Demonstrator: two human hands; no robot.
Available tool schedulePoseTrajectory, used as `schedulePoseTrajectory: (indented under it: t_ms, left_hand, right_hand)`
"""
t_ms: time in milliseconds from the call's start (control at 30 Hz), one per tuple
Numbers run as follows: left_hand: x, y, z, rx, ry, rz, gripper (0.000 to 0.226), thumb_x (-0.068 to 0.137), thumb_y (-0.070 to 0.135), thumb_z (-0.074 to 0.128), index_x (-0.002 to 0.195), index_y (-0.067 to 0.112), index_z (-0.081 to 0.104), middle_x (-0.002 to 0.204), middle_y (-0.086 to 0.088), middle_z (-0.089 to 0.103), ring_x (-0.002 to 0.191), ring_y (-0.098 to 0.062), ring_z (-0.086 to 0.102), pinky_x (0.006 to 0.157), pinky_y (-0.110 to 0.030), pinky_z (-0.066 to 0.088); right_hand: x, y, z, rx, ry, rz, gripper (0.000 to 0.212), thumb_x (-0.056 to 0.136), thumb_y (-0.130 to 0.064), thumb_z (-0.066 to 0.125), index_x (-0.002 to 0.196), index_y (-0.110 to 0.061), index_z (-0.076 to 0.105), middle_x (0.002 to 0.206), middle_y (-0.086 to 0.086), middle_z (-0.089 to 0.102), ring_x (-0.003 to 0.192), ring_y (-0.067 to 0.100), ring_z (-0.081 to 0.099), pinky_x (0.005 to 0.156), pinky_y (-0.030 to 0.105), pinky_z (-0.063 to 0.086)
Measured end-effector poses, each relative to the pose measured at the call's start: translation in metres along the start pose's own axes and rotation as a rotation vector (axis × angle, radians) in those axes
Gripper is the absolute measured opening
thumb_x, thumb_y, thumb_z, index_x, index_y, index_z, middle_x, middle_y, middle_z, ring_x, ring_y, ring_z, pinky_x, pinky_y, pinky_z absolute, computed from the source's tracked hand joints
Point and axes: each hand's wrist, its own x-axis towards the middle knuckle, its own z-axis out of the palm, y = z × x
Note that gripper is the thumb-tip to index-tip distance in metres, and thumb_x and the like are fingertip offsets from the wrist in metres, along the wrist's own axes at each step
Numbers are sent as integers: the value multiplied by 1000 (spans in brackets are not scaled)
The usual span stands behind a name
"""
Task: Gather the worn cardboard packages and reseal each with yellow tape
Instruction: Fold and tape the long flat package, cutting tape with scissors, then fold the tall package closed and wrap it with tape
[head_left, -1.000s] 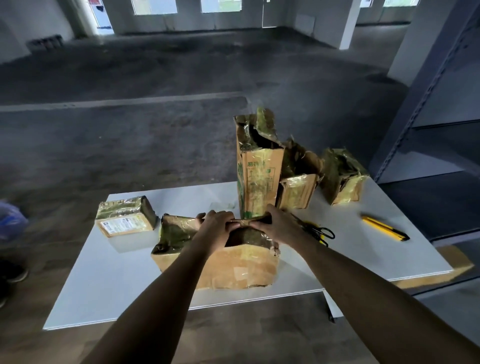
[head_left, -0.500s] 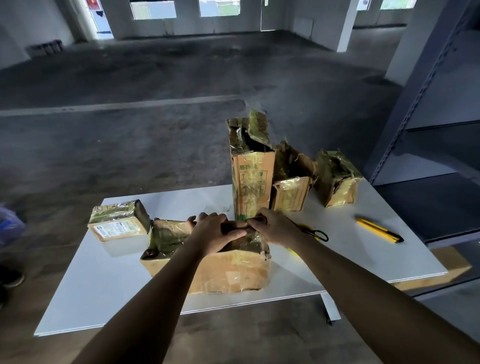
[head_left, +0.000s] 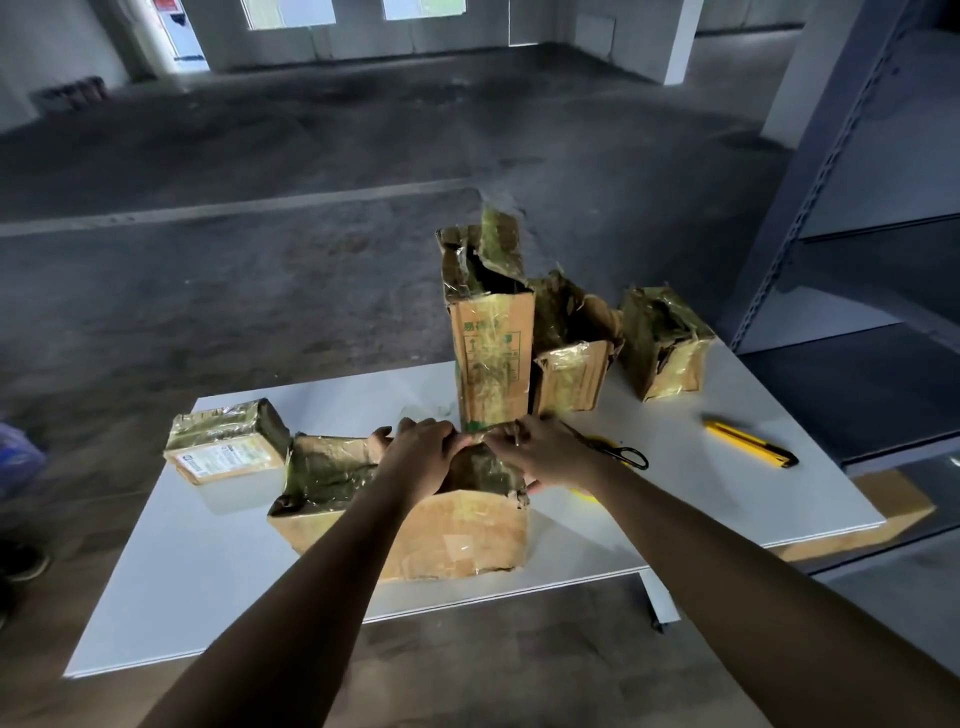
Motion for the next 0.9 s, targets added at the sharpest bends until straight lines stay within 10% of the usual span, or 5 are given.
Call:
schedulePoseTrajectory:
  t_ms: [167,367,500,667,900]
  left_hand:
    - [1,1,3,-131,37,156,27,102,38,49,117,26,67,116,6,67,113,-20,54,79,-31,19]
    - [-1,10,2,-160,79,52,25,101,33,52,106,18,71,101,-1,71,98,-23,62,68,-33,14]
    - [3,9,2,-161,59,39,26,103,27,48,111,20,72,113,-1,72,105,-25,63,83,-33,30]
    - [5,-2,-9,-184,70,43,26,99,22,56,120,30,69,127,8,67,118,-16,60,92,-31,27]
    - [-31,-48,-14,-101,191,-320,46,98,46,52,139,25,52,150,-1,45,139,-25,37,111,-45,26]
  right_hand:
    - [-11,5,9,-25,-48,-1,81,84,-54,70,143,-22,26,137,5,44,93,22,67,61,32,61]
    - [-4,1,9,-86,95,-44,38,104,-47,39,116,-11,39,95,26,60,88,46,66,71,68,52]
    - [-4,1,10,-19,127,-47,50,103,-52,32,131,-10,42,80,9,55,82,34,66,74,55,58]
    - [-15,-3,9,-278,35,-199,106,78,-80,53,157,-24,8,158,11,22,142,33,33,108,45,38]
    - [-4,-18,14,-625,-37,-265,103,73,-53,79,151,-26,17,148,4,17,140,34,21,107,46,40]
